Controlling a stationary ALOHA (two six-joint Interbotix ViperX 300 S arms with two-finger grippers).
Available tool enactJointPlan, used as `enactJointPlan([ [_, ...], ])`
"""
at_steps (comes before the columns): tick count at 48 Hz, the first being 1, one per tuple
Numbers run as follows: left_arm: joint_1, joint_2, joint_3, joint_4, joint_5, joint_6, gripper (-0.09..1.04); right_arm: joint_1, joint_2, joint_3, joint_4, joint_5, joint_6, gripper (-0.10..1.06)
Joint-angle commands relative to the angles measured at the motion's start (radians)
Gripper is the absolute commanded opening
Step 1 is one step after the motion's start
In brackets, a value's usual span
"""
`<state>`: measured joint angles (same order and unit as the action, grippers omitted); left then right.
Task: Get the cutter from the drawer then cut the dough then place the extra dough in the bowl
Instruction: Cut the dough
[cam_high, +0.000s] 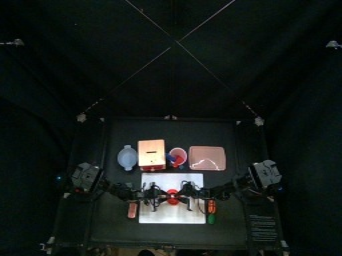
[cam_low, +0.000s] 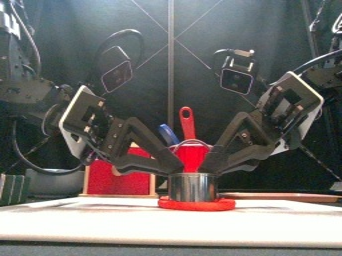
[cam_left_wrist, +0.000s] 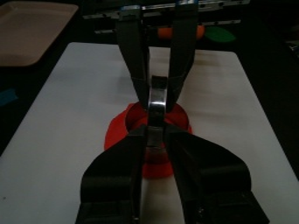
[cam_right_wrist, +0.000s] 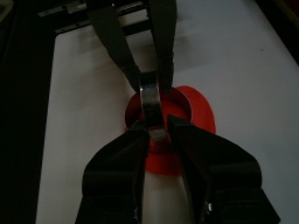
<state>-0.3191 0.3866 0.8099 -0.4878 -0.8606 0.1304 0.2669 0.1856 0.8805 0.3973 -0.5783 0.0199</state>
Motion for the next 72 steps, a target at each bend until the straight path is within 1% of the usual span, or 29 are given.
enactJointPlan([
  [1, 0.002, 0.008, 0.012, -0.012, 0.023, -0.003, 0.65, 0.002, 0.011, 0.006, 0.009, 0.028, 0.006, 0.66],
  [21, 0.002, 0.026, 0.014, -0.04, 0.023, -0.003, 0.65, -0.003, 0.02, 0.006, 0.017, 0.028, 0.006, 0.66],
  [29, 0.002, 0.025, 0.014, -0.041, 0.044, -0.003, 0.65, -0.003, 0.021, 0.005, 0.017, 0.028, 0.006, 0.66],
  [39, 0.005, -0.003, 0.008, -0.04, 0.066, 0.014, 0.67, -0.005, -0.002, -0.008, 0.008, 0.028, -0.008, 0.68],
  [49, 0.008, -0.017, 0.006, -0.038, 0.071, 0.037, 0.67, -0.005, -0.017, -0.008, -0.014, 0.028, -0.008, 0.69],
  [57, 0.009, -0.023, 0.005, -0.038, 0.071, 0.049, 0.7, -0.005, -0.017, -0.009, -0.014, 0.028, -0.008, 0.69],
  [62, 0.009, -0.026, 0.005, -0.037, 0.071, 0.057, 0.72, -0.006, -0.018, -0.009, -0.014, 0.028, -0.009, 0.73],
  [68, 0.009, -0.037, 0.005, -0.026, 0.071, 0.057, 0.74, -0.006, -0.02, -0.009, -0.014, 0.028, -0.009, 0.82],
  [72, 0.011, -0.052, 0.005, -0.014, 0.071, 0.057, 0.76, -0.008, -0.025, -0.009, -0.014, 0.028, -0.009, 0.84],
])
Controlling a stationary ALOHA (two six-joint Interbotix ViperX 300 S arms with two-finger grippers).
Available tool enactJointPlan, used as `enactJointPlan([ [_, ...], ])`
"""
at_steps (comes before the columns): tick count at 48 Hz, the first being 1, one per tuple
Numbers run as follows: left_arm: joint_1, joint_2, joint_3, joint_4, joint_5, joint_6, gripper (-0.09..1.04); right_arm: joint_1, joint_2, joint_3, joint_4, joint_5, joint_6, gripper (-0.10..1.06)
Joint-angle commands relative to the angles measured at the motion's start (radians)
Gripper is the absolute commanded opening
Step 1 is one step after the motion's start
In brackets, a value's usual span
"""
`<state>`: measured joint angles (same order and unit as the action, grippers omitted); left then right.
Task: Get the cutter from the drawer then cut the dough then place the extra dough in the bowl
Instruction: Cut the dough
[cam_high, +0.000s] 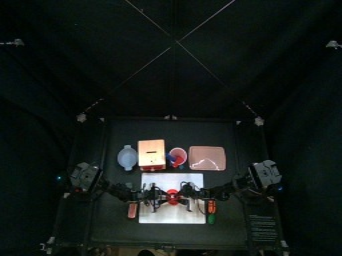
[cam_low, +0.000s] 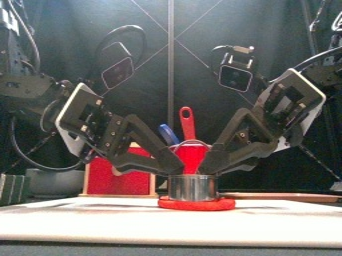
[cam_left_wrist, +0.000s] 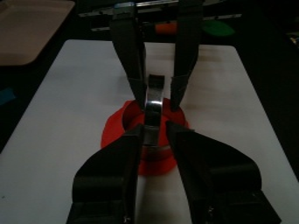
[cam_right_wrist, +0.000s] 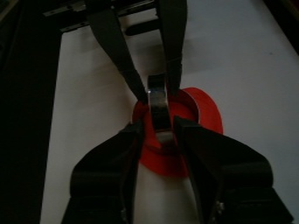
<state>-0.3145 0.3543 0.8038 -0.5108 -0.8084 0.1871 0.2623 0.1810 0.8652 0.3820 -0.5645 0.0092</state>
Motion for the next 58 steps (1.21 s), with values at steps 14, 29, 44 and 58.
enactJointPlan([
  [14, 0.014, -0.057, 0.012, 0.04, 0.018, 0.002, 0.78, -0.008, -0.025, 0.006, 0.002, 0.014, -0.002, 0.84],
  [29, 0.021, -0.103, 0.031, 0.071, 0.018, 0.002, 0.78, -0.021, -0.043, 0.005, -0.014, 0.017, 0.003, 0.84],
  [44, 0.025, -0.107, 0.054, 0.078, 0.018, 0.002, 0.76, -0.038, -0.041, -0.023, -0.041, 0.051, 0.003, 0.84],
  [58, 0.048, -0.095, 0.046, 0.081, 0.018, 0.002, 0.72, -0.066, -0.043, -0.04, -0.071, 0.074, 0.003, 0.84],
])
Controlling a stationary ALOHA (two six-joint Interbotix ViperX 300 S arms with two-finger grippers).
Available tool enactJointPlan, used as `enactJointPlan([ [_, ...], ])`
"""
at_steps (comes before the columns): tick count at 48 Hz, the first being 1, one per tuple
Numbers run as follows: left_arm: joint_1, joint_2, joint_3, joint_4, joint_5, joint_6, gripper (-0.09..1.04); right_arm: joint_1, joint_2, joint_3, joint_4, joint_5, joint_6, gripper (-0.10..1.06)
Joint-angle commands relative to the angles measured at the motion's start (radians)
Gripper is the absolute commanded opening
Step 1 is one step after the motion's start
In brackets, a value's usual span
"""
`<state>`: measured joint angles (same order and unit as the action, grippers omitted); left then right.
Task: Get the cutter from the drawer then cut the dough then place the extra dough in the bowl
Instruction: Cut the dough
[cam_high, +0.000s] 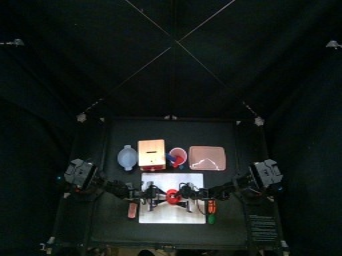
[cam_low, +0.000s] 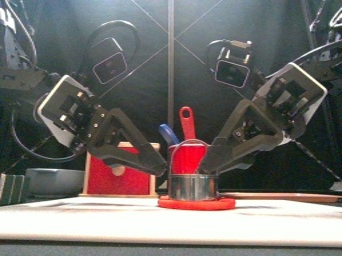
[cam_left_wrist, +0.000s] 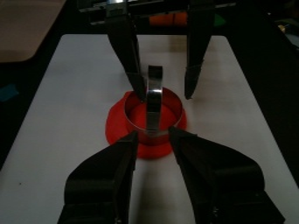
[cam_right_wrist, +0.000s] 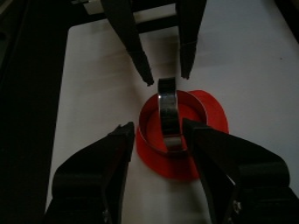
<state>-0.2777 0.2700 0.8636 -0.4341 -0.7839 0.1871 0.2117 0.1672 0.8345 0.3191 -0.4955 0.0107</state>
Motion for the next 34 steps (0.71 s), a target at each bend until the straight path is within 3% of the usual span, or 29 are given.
enactJointPlan([
  [1, 0.012, -0.009, -0.014, 0.005, -0.005, 0.002, 0.7, -0.015, -0.029, -0.009, -0.011, 0.005, 0.003, 0.84],
  [12, 0.018, 0.002, -0.018, 0.023, -0.005, 0.002, 0.55, -0.02, -0.031, -0.017, -0.012, 0.005, 0.002, 0.83],
  [34, 0.041, 0.029, -0.055, 0.023, 0.087, 0.002, 0.54, -0.025, -0.029, -0.017, -0.012, 0.006, 0.0, 0.79],
])
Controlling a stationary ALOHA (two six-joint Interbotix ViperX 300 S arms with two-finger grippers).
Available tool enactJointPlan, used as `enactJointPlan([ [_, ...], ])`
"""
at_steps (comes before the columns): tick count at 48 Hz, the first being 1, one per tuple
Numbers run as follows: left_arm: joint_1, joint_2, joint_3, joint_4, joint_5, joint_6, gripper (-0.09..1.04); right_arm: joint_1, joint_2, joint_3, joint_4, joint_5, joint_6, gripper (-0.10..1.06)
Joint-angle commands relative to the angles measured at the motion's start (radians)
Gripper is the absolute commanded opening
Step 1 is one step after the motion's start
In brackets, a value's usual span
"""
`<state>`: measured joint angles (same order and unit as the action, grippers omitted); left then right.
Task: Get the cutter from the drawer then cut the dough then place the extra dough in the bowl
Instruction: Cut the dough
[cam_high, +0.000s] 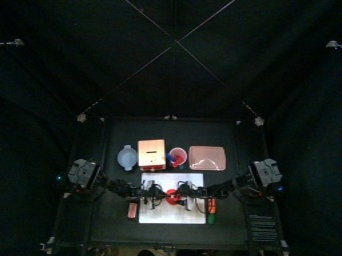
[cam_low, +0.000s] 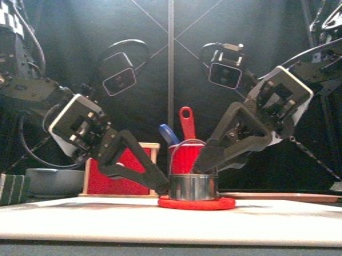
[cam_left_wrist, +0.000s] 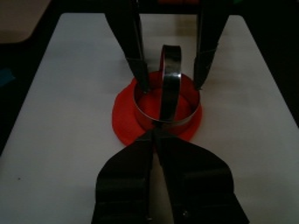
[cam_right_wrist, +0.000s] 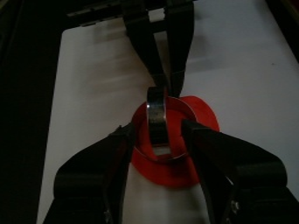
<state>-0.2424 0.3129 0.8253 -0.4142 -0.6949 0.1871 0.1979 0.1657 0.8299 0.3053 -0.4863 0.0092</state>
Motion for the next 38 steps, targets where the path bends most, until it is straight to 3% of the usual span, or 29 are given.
enactJointPlan([
  [1, 0.006, -0.015, -0.015, 0.003, -0.002, 0.002, 0.54, -0.011, -0.028, -0.012, 0.0, -0.003, 0.002, 0.78],
  [12, 0.008, -0.011, -0.017, 0.003, 0.006, 0.0, 0.54, -0.011, -0.028, -0.012, -0.009, -0.003, 0.003, 0.6],
  [38, 0.009, 0.002, -0.028, 0.002, 0.038, -0.002, 0.54, -0.011, -0.032, -0.015, -0.014, -0.003, 0.003, 0.57],
])
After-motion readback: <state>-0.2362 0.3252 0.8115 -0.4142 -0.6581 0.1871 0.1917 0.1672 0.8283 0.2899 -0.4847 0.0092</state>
